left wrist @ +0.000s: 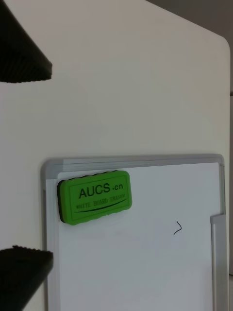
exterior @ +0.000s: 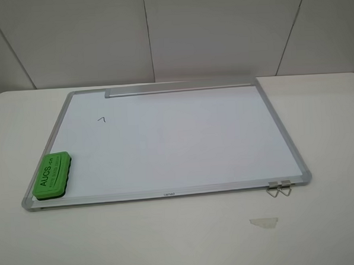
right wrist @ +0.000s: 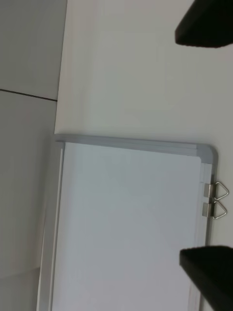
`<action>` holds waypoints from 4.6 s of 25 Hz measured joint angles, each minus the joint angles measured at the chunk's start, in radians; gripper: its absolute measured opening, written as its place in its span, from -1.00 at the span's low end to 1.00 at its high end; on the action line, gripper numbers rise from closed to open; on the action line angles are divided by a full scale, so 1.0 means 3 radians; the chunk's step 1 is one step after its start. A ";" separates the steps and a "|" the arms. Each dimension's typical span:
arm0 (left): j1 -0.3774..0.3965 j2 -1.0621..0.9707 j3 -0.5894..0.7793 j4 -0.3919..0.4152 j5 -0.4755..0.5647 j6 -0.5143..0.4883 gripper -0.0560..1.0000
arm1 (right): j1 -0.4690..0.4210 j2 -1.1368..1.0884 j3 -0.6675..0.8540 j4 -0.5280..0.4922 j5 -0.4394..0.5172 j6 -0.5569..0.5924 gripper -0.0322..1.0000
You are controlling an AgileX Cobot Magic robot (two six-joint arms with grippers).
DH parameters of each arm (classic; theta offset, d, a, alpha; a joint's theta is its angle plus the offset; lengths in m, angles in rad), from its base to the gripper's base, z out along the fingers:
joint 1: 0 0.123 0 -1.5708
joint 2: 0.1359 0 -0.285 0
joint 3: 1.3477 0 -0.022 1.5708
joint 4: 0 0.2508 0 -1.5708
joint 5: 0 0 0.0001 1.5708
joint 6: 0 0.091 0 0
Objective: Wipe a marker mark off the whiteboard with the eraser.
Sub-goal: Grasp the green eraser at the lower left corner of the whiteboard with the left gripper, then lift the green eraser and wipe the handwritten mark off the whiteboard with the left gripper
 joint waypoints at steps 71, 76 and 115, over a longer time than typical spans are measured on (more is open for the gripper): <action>0.0000 0.5570 -0.0841 -0.0935 -0.1685 -0.0146 0.44 | 0.0000 0.0000 0.0000 0.0000 0.0000 0.0000 0.64; 0.0000 0.5851 -0.0845 -0.1093 -0.1919 0.0062 0.44 | 0.0000 0.0000 0.0000 0.0000 0.0000 0.0000 0.64; 0.0000 0.5502 -0.1091 -0.1415 -0.1562 0.0273 0.24 | 0.0000 0.0000 0.0000 0.0000 0.0000 -0.0002 0.64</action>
